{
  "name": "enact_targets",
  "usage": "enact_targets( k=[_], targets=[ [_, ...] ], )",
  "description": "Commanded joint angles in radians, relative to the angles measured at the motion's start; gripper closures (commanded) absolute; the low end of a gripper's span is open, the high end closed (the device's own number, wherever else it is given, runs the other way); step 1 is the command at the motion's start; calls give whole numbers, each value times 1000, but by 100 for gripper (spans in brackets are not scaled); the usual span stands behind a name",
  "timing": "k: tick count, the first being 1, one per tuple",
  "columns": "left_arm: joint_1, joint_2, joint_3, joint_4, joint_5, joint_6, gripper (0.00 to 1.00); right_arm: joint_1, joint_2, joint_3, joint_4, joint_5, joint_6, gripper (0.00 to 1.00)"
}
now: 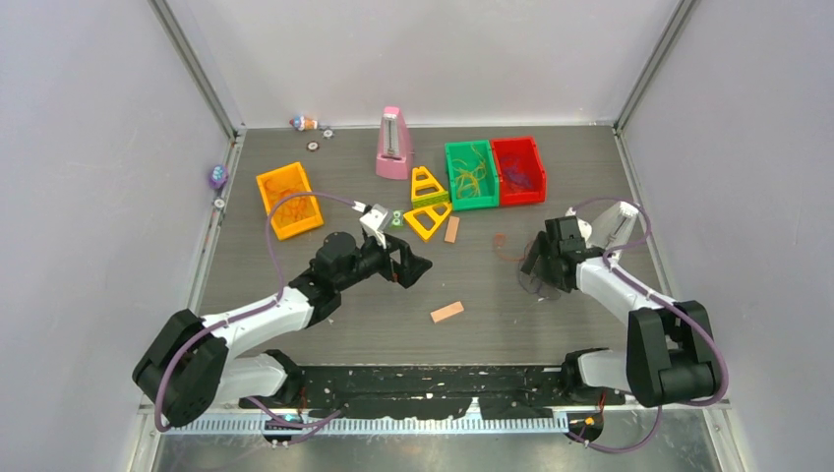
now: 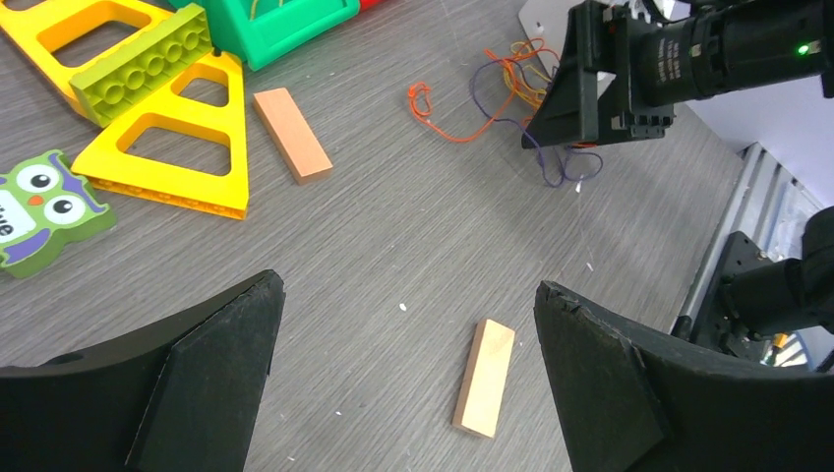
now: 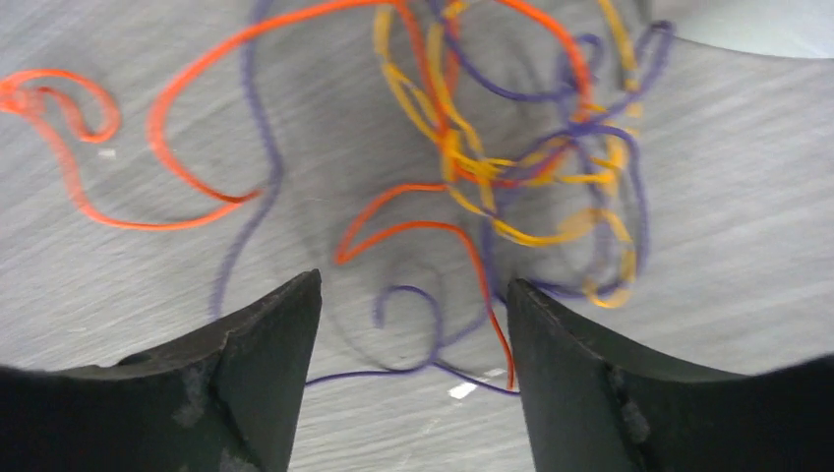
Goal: Untangle the cables
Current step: Untie the cable.
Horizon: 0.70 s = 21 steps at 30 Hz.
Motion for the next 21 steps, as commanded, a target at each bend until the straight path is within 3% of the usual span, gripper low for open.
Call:
enact_targets(
  k=[1,3,5,8,15,17,18,20,21],
  targets=[
    [-5,-29,31,0,-39,52,0,5,5,-56,178,-251,12,44],
    [-5,-30,27,6,-41,53,1,7,-20,-93,226,-316,4,61],
    [-5,-21,32,4,-38,50,1,19,-56,-127,269,-394,-13,70],
    [-4,-2,40,5,-26,44,1,95,-117,-138,278,-444,-14,91],
    [-5,17,53,2,-11,43,1,383,-108,-1,164,-391,-25,92],
    [-5,19,57,-3,-6,46,1,406,-127,16,145,-373,-31,73],
    [-5,19,56,-4,-4,46,1,408,-138,17,134,-364,-38,38],
    [-5,20,57,-8,-5,49,1,410,-181,18,110,-322,-52,8],
    [-5,20,57,-10,-6,51,1,410,-214,19,89,-281,-55,2]
  ],
)
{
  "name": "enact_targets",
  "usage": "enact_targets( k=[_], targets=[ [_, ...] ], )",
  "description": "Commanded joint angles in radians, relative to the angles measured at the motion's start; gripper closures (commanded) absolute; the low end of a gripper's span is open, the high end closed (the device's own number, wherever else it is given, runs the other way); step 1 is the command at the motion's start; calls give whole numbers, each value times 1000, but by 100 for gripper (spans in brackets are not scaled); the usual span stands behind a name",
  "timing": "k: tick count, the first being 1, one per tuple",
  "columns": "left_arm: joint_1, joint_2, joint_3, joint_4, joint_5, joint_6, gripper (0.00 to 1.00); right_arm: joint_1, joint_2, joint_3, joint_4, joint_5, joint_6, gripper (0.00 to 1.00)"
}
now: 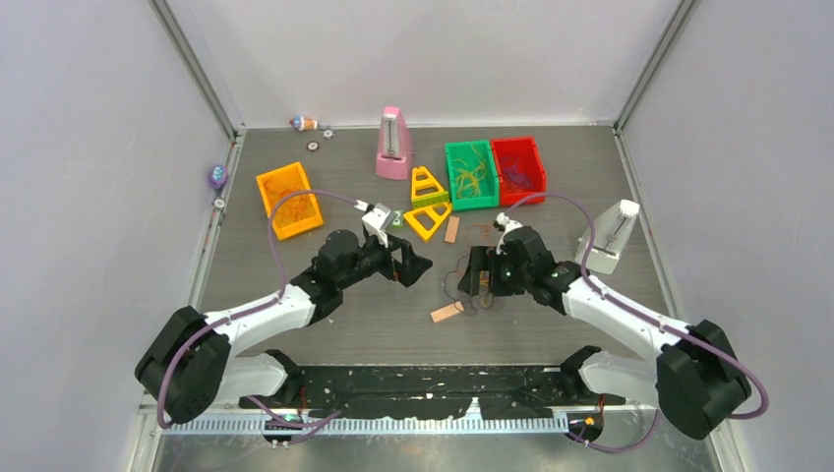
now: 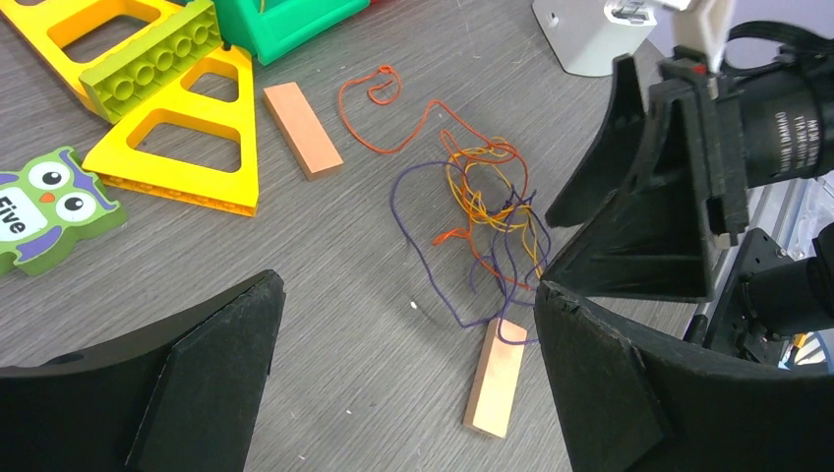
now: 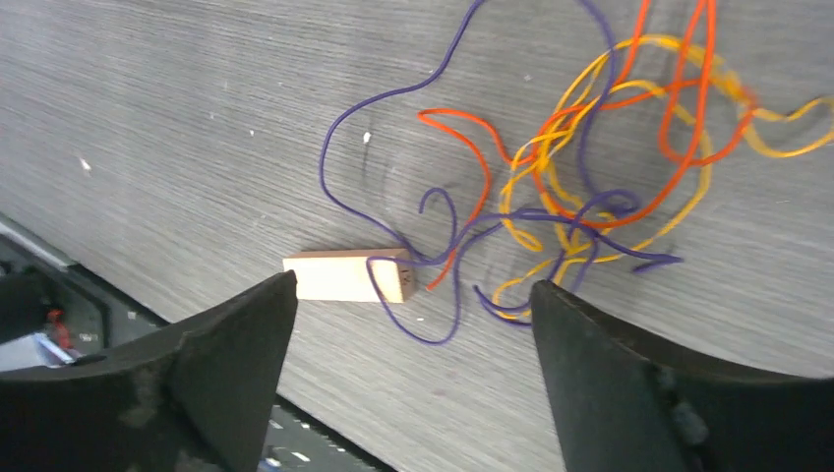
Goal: Untangle the cables
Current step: Untie the cable.
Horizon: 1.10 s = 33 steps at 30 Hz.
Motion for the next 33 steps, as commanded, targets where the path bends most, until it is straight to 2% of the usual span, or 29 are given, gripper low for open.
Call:
enact_targets(
  k=[1,6,11,18,22,26,29,33],
  targets=[
    [-5,1,44,12,8,28,1,2,-108,37,-81,117,-41,1],
    [-5,11,53,5,21,30,1,1,-165,79,-207,318,-90,0],
    [-5,53,89,-20,67,30,1,-18,-131,97,-262,467,-117,3],
    [-19,177,208,-145,136,38,8,-45,-37,87,-170,384,-142,26],
    [-38,251,281,-227,148,49,10,-46,28,94,-107,351,-128,27],
    [-64,323,358,-348,121,81,13,-50,84,129,-62,346,-133,35],
    [-86,378,437,-465,69,105,15,-54,132,174,-61,376,-151,36],
    [-90,414,479,-523,54,104,17,-73,202,239,-49,399,-199,36]
  ],
)
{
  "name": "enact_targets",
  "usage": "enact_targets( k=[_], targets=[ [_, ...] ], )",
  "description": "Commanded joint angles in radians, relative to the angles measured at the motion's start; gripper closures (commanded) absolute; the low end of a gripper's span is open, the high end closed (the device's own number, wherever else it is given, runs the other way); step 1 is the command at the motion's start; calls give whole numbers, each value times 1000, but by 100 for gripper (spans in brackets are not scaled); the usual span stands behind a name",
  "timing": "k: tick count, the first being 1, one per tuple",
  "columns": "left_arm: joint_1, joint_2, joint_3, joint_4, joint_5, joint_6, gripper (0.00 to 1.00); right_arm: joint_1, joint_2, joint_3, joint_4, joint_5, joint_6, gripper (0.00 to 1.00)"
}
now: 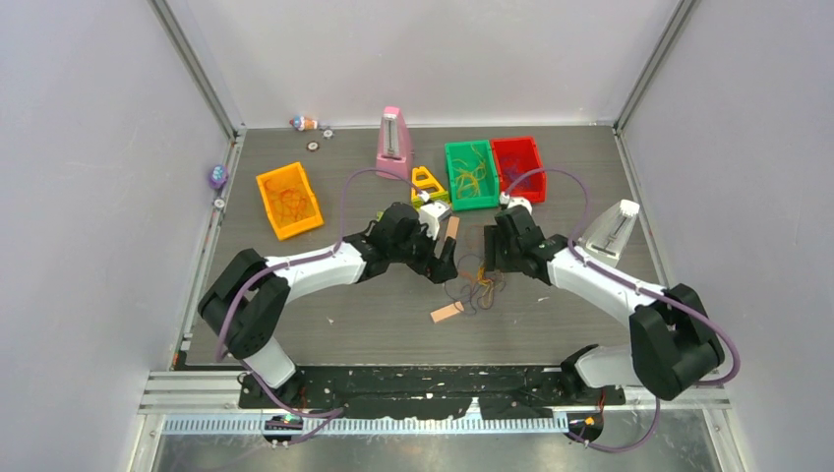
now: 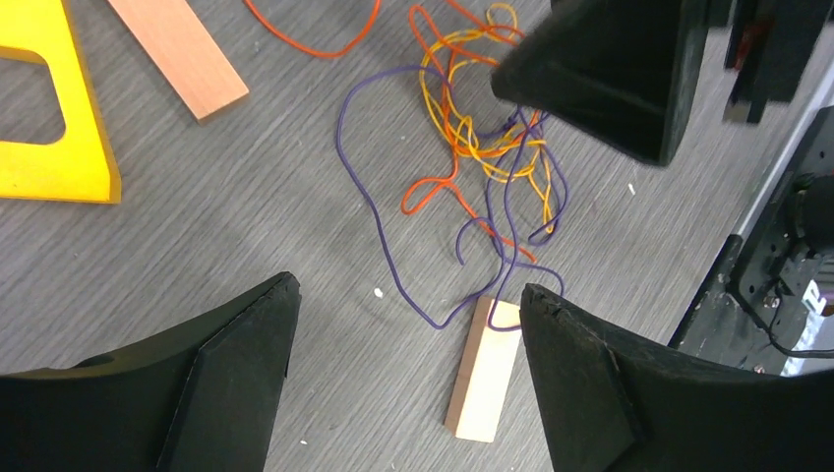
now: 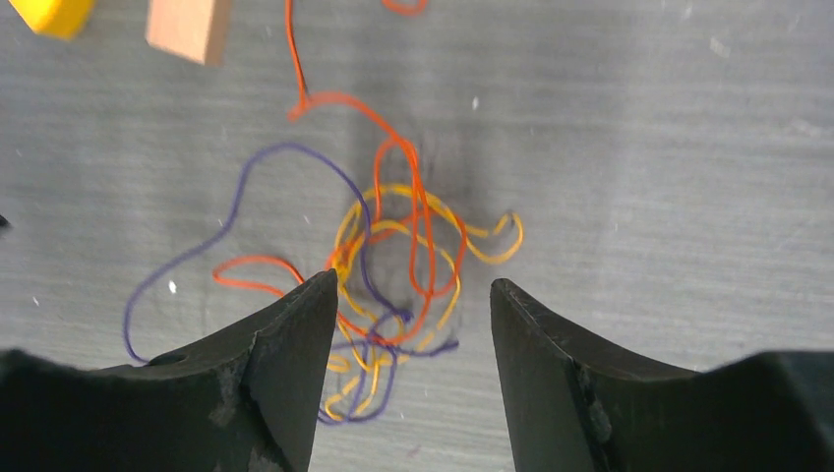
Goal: Untangle the cables
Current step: Untie the cable.
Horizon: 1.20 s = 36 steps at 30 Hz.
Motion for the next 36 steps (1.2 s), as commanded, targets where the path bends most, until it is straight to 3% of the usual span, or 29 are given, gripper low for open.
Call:
enact_targets(
  k=[1,10,12,14,15,17,23,28,36],
  targets=[
    [-8,14,57,-111,-38,25,17,-23,79,106,72,30,-57,36],
    [-8,-48,9,-85,-102,23,17,-68,340,298,47,-42,-94,39],
    [-8,-67,-5,-52,-106,25,17,-68,380,323,29,-78,-95,47],
    [-8,-77,-18,-36,-94,30,17,-68,387,329,26,-115,-101,64],
    [-8,-79,-19,-32,-83,31,17,-68,378,329,23,-126,-108,81],
    [-8,-77,-18,-29,-65,32,17,-68,338,333,5,-137,-119,93],
    [-8,-143,-83,45,-83,24,17,-68,145,372,-67,-165,-138,95],
    [-8,-285,-227,219,-94,25,16,-67,-14,444,-107,-325,-147,95],
    [-8,-449,-414,513,-22,-34,2,-56,-101,526,-119,-510,-133,95]
  ],
)
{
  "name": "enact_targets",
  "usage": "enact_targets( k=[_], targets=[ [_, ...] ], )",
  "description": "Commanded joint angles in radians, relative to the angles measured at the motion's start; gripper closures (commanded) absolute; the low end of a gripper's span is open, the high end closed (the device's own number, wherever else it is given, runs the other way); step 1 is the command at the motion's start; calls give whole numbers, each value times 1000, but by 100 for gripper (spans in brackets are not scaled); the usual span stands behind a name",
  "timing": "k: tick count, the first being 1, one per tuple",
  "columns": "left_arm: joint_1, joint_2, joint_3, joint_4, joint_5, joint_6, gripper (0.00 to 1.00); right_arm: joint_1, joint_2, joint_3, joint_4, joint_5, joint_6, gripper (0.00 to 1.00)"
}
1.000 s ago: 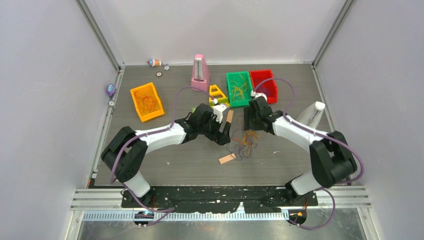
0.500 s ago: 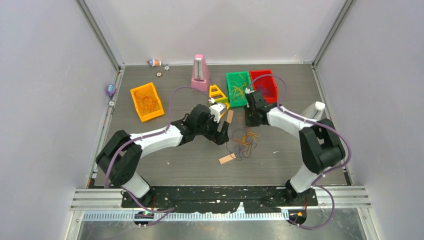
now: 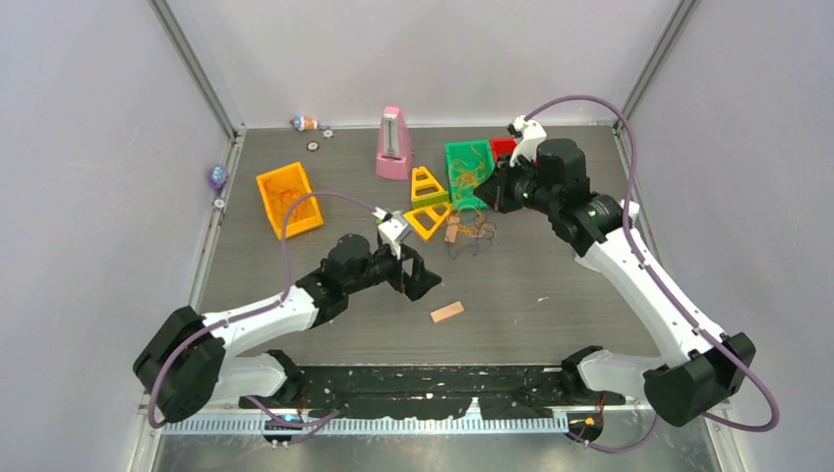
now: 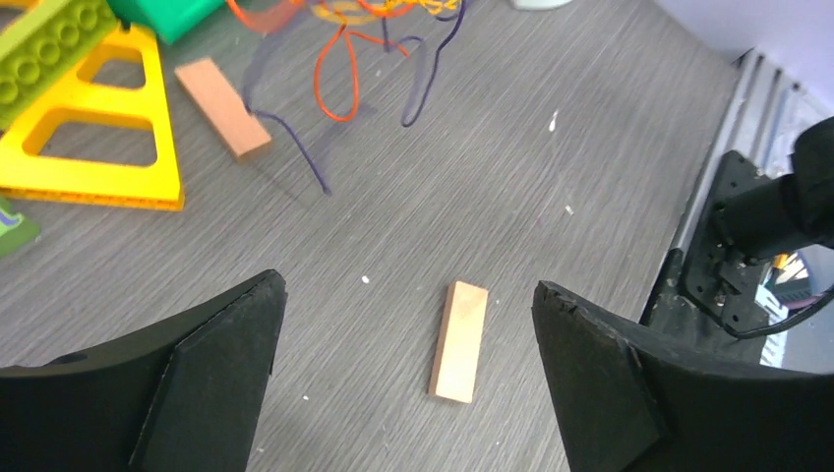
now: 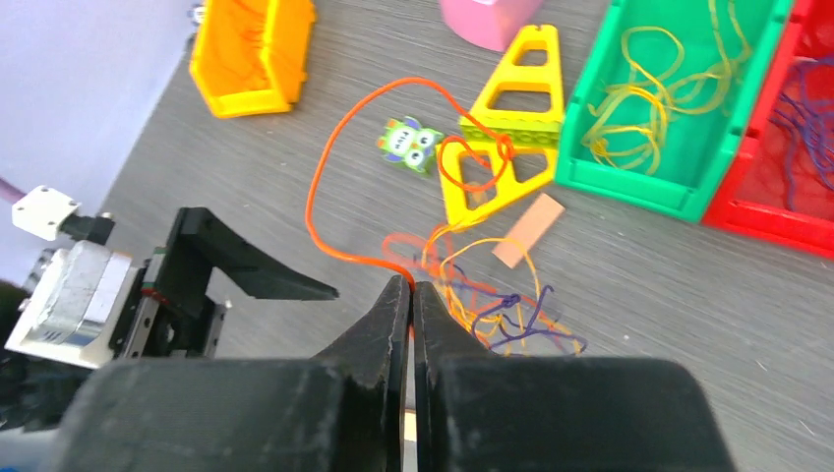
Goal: Untangle the cables
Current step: Untie the cable.
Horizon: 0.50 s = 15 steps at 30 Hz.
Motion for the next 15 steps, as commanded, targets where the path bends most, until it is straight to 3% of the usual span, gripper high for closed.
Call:
enact_targets(
  k=[1,6,15],
  targets=[
    [-1,-82,-75,254,24,-39,1,16,-5,23,-21,-141,3,95],
    [4,-117,-87,232,-76,-25,0,46,-3,-12,-16,-164,-6,95],
    [19,-186,-138,251,-127,-23,0,103,23,-102,-24,-179,-42,95]
  ],
)
